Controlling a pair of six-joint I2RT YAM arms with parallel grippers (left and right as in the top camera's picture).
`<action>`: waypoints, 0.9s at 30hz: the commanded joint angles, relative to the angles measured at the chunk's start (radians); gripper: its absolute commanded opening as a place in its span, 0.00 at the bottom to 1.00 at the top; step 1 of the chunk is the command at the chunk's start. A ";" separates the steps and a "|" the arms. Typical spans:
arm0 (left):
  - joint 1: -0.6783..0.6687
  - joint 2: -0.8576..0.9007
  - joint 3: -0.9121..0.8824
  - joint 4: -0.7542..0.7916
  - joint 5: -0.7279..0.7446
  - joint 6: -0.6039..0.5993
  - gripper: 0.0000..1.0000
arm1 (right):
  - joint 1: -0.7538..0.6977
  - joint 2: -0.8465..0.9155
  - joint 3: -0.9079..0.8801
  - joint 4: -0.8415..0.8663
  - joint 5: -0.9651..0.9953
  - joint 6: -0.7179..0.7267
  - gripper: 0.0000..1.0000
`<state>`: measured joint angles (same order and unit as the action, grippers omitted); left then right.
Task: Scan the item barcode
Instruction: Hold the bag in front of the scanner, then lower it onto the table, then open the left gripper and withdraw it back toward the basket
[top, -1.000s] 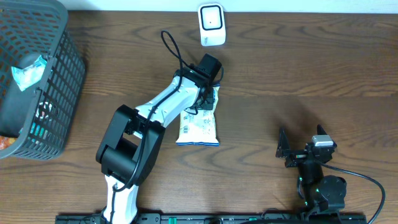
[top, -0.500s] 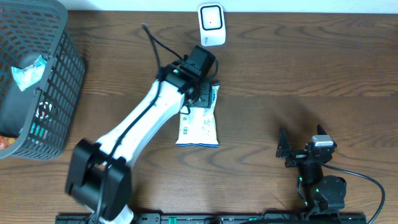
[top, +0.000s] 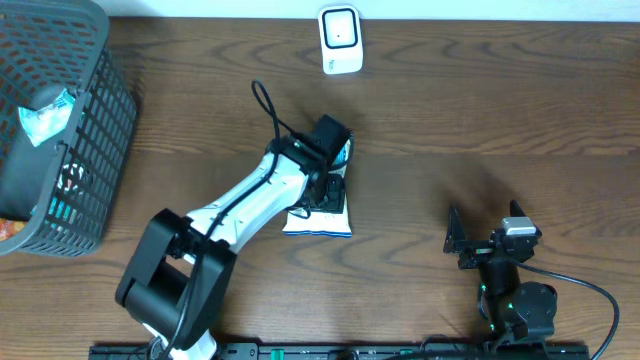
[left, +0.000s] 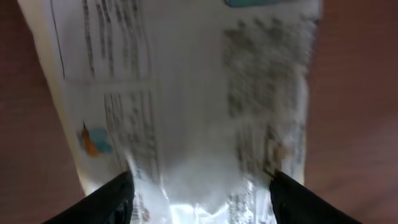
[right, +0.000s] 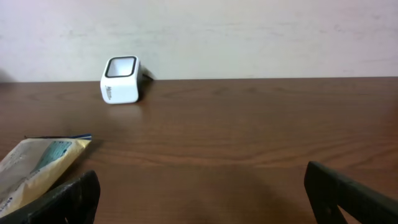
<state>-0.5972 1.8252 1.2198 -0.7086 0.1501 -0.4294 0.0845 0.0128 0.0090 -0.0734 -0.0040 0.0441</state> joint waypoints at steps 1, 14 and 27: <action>0.003 0.029 -0.050 0.065 -0.057 -0.029 0.69 | 0.008 -0.006 -0.004 -0.002 -0.002 -0.008 0.99; -0.003 0.075 -0.043 0.081 -0.056 -0.039 0.95 | 0.008 -0.006 -0.004 -0.002 -0.002 -0.008 0.99; 0.036 -0.281 0.055 0.031 -0.066 0.033 0.97 | 0.008 -0.006 -0.004 -0.002 -0.002 -0.008 0.99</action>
<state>-0.5884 1.6741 1.2282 -0.6872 0.1051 -0.4217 0.0845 0.0124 0.0090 -0.0734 -0.0040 0.0441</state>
